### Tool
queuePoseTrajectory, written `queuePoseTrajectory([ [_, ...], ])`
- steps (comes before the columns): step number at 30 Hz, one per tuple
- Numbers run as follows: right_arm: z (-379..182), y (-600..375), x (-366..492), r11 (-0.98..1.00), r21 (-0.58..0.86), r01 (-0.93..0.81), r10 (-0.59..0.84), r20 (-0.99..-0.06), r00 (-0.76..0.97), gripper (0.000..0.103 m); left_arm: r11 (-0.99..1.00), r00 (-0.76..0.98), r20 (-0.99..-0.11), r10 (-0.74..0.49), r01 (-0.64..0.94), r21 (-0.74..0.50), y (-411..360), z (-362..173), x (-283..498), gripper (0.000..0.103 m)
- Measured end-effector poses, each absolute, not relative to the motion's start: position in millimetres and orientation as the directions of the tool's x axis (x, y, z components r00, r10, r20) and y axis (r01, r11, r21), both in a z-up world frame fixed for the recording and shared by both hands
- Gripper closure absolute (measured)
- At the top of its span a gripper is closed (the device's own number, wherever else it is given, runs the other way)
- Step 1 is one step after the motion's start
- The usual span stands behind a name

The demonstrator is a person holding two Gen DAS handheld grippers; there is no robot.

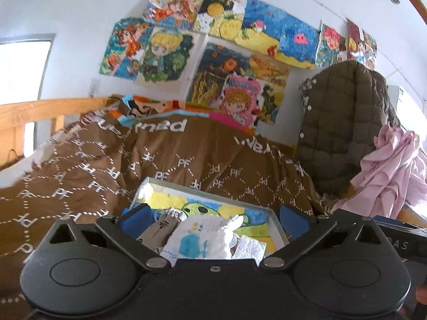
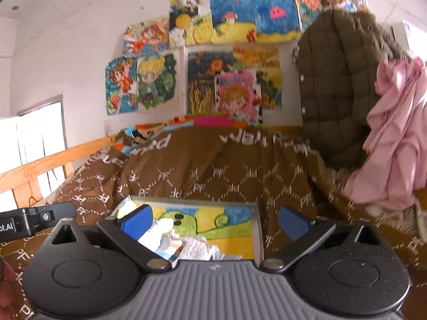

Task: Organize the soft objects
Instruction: 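Lift both open tools and move them back over the pile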

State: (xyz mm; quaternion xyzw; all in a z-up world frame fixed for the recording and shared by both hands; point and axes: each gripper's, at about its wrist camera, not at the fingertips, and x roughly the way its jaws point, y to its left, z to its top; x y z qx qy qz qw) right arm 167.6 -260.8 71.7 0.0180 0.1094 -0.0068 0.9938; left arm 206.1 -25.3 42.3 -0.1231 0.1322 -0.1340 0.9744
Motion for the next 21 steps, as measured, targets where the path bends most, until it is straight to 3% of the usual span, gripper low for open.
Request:
queuePoseTrajectory([
  [5,76.7,-256.3,143.9,0.999,0.037,0.006,0.001,-0.198,0.980,0.000,0.926,0.935,-0.214,-0.282,0.207,-0.316,-22.5,49.5,184.6,0.001],
  [21,72.7,-255.4,70.1,0.998,0.054,0.011,-0.001,-0.189,0.982,0.000,0.945,0.948,-0.226,-0.225,0.155,-0.288,-7.7,51.2,105.5,0.001],
])
